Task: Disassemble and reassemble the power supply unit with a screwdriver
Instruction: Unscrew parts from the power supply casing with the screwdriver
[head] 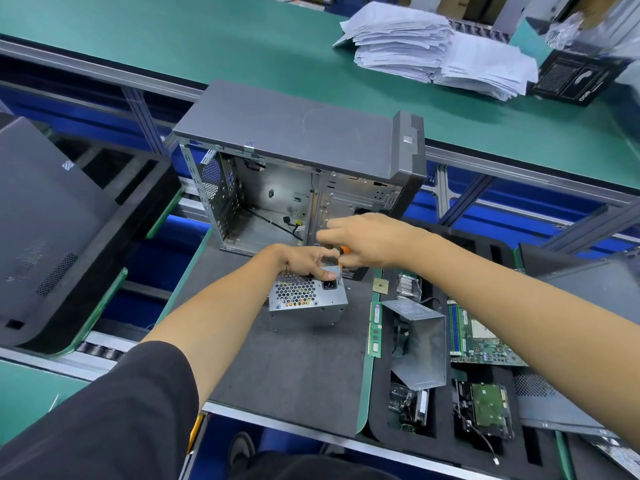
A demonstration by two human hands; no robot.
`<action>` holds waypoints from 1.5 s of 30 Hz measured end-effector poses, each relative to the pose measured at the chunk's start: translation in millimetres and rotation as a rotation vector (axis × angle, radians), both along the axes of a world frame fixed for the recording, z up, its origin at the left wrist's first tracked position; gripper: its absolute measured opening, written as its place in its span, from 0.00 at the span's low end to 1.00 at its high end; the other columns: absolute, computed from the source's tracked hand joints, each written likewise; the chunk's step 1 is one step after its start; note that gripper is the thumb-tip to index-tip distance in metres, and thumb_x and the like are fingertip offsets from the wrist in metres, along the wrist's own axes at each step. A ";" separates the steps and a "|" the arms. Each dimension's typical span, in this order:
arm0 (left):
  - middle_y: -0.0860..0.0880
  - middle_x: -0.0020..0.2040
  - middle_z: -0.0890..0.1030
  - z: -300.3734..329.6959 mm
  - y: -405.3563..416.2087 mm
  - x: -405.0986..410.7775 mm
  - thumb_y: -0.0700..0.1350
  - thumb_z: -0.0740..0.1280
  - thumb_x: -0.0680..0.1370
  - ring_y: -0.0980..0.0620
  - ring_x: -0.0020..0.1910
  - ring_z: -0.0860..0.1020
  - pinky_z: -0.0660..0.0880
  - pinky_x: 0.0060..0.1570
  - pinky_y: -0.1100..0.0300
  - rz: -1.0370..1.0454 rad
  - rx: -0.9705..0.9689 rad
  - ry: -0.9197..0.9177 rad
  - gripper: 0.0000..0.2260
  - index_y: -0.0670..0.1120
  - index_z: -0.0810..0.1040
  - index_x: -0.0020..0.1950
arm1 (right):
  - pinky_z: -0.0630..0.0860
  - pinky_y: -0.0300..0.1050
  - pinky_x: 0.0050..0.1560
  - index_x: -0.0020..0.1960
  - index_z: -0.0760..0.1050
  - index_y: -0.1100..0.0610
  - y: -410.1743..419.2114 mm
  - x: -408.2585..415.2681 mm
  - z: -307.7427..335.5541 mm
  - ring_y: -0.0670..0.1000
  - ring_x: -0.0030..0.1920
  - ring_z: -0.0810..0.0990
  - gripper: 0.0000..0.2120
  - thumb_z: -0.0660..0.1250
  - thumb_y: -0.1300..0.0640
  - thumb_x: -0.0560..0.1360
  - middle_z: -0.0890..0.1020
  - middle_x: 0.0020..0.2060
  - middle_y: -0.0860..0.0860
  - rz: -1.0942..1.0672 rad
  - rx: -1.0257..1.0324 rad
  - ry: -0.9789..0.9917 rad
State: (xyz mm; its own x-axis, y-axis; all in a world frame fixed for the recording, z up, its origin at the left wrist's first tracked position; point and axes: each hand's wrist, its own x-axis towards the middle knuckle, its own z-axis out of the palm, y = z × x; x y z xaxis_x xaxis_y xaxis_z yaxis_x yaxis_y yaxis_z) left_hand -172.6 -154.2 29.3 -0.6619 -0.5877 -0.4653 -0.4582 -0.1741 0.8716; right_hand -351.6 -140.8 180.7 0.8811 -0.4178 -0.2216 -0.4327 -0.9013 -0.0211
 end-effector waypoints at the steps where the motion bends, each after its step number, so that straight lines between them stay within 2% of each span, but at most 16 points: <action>1: 0.58 0.51 0.83 -1.6 -0.2 -0.6 0.41 0.67 0.82 0.65 0.47 0.82 0.76 0.50 0.68 0.011 0.009 -0.011 0.09 0.53 0.74 0.60 | 0.66 0.47 0.35 0.54 0.68 0.50 -0.3 0.6 -0.2 0.52 0.41 0.72 0.06 0.59 0.50 0.78 0.72 0.45 0.48 0.005 -0.037 0.027; 3: 0.50 0.53 0.83 0.6 -0.5 -1.9 0.44 0.68 0.82 0.57 0.50 0.82 0.76 0.56 0.61 0.016 0.019 -0.063 0.10 0.46 0.77 0.63 | 0.61 0.45 0.33 0.51 0.65 0.48 -0.2 1.2 0.6 0.48 0.38 0.71 0.06 0.54 0.48 0.77 0.70 0.46 0.48 -0.011 0.021 0.000; 4: 0.48 0.53 0.83 2.7 -0.1 -1.7 0.46 0.68 0.82 0.54 0.51 0.80 0.75 0.58 0.58 0.005 0.009 -0.106 0.11 0.45 0.78 0.63 | 0.59 0.44 0.31 0.51 0.65 0.49 -0.4 1.4 1.4 0.44 0.37 0.68 0.05 0.55 0.51 0.75 0.68 0.47 0.48 -0.021 0.079 -0.025; 6: 0.52 0.48 0.83 5.0 -0.7 -0.7 0.53 0.69 0.81 0.55 0.48 0.79 0.74 0.55 0.58 -0.017 -0.018 -0.198 0.07 0.51 0.81 0.53 | 0.58 0.45 0.32 0.53 0.68 0.53 -2.8 0.4 1.7 0.41 0.37 0.66 0.10 0.60 0.61 0.73 0.65 0.46 0.48 -0.022 0.161 -0.034; 9: 0.55 0.43 0.83 7.4 -1.7 -2.4 0.55 0.68 0.81 0.56 0.43 0.77 0.73 0.50 0.58 -0.033 -0.011 -0.237 0.08 0.54 0.82 0.46 | 0.57 0.43 0.31 0.55 0.70 0.56 -5.4 -4.8 1.6 0.47 0.37 0.63 0.13 0.61 0.66 0.72 0.65 0.45 0.47 -0.024 0.188 -0.036; 11: 0.53 0.44 0.84 6.6 -1.8 -4.0 0.54 0.68 0.81 0.54 0.44 0.78 0.72 0.53 0.55 -0.027 0.020 -0.226 0.08 0.52 0.84 0.48 | 0.59 0.45 0.33 0.54 0.71 0.57 -6.1 -9.3 1.8 0.46 0.40 0.64 0.14 0.61 0.68 0.71 0.67 0.46 0.49 -0.028 0.212 -0.057; 15: 0.48 0.49 0.84 6.9 0.5 -5.6 0.51 0.68 0.82 0.50 0.47 0.78 0.72 0.55 0.53 0.014 0.055 -0.235 0.11 0.45 0.84 0.57 | 0.69 0.52 0.42 0.47 0.68 0.54 -6.4 -18.3 2.8 0.52 0.44 0.71 0.14 0.61 0.71 0.69 0.69 0.46 0.50 -0.052 0.274 -0.113; 18: 0.45 0.49 0.84 5.7 0.6 -5.7 0.50 0.69 0.81 0.49 0.46 0.78 0.73 0.52 0.54 0.052 0.081 -0.225 0.13 0.42 0.84 0.59 | 0.72 0.55 0.45 0.46 0.69 0.54 -8.0 -23.0 2.2 0.51 0.45 0.71 0.13 0.62 0.71 0.69 0.70 0.45 0.49 -0.065 0.288 -0.132; 21: 0.46 0.47 0.85 5.6 0.5 -5.1 0.50 0.69 0.81 0.50 0.44 0.79 0.75 0.48 0.57 0.061 0.124 -0.205 0.10 0.45 0.85 0.55 | 0.73 0.57 0.46 0.48 0.71 0.56 -9.4 -24.5 0.1 0.51 0.45 0.72 0.11 0.63 0.69 0.69 0.71 0.46 0.50 -0.075 0.293 -0.148; 25: 0.47 0.46 0.84 8.5 0.9 -6.6 0.50 0.70 0.81 0.49 0.44 0.78 0.73 0.49 0.55 0.095 0.133 -0.231 0.11 0.44 0.85 0.56 | 0.74 0.58 0.46 0.50 0.72 0.56 -10.6 -24.8 -0.7 0.53 0.45 0.73 0.08 0.65 0.64 0.72 0.72 0.46 0.50 -0.064 0.258 -0.143; 27: 0.46 0.44 0.82 10.7 0.6 -8.0 0.50 0.70 0.81 0.51 0.40 0.75 0.71 0.43 0.57 0.088 0.117 -0.255 0.13 0.41 0.84 0.55 | 0.73 0.54 0.44 0.50 0.71 0.56 -9.2 -24.1 -1.9 0.53 0.45 0.73 0.08 0.65 0.63 0.72 0.71 0.46 0.50 -0.049 0.245 -0.149; 29: 0.46 0.40 0.77 14.1 -0.1 -9.4 0.51 0.69 0.81 0.51 0.35 0.69 0.65 0.37 0.57 0.067 0.089 -0.293 0.12 0.41 0.82 0.50 | 0.71 0.52 0.41 0.50 0.70 0.55 -7.6 -22.8 -3.6 0.53 0.44 0.73 0.08 0.65 0.62 0.73 0.71 0.46 0.49 -0.043 0.236 -0.166; 31: 0.47 0.37 0.76 15.3 -0.6 -10.1 0.50 0.69 0.82 0.52 0.33 0.68 0.65 0.35 0.58 0.068 0.096 -0.306 0.12 0.42 0.80 0.45 | 0.70 0.51 0.40 0.50 0.69 0.54 -7.0 -21.0 -5.6 0.53 0.44 0.73 0.07 0.65 0.62 0.74 0.71 0.46 0.50 -0.056 0.229 -0.176; 37: 0.47 0.41 0.84 7.3 4.1 -8.6 0.47 0.70 0.81 0.52 0.37 0.80 0.77 0.40 0.60 0.163 0.181 -0.197 0.07 0.43 0.84 0.50 | 0.74 0.57 0.44 0.47 0.69 0.56 -5.9 -19.7 -11.7 0.55 0.44 0.74 0.05 0.64 0.60 0.74 0.74 0.44 0.51 -0.186 0.236 -0.252; 40: 0.48 0.41 0.86 5.5 5.0 -6.9 0.47 0.70 0.80 0.54 0.37 0.82 0.78 0.40 0.62 0.168 0.176 -0.169 0.08 0.43 0.84 0.53 | 0.75 0.55 0.42 0.46 0.68 0.53 -6.8 -15.9 -9.9 0.54 0.42 0.74 0.05 0.64 0.57 0.74 0.75 0.42 0.50 -0.222 0.209 -0.228; 45: 0.47 0.44 0.86 2.2 6.4 -5.3 0.48 0.72 0.79 0.53 0.40 0.82 0.77 0.46 0.61 0.187 0.147 -0.155 0.08 0.45 0.86 0.51 | 0.72 0.52 0.40 0.45 0.68 0.53 -4.1 -8.7 -12.1 0.54 0.42 0.74 0.05 0.64 0.57 0.75 0.73 0.41 0.48 -0.269 0.194 -0.225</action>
State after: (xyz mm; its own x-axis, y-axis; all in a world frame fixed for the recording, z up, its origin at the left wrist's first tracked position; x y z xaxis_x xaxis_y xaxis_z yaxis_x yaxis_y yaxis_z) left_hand -177.8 -147.9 31.5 -0.4628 -0.6114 -0.6419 -0.5318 -0.3879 0.7528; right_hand -360.2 -144.9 168.6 0.7818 -0.6091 -0.1335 -0.6175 -0.7266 -0.3010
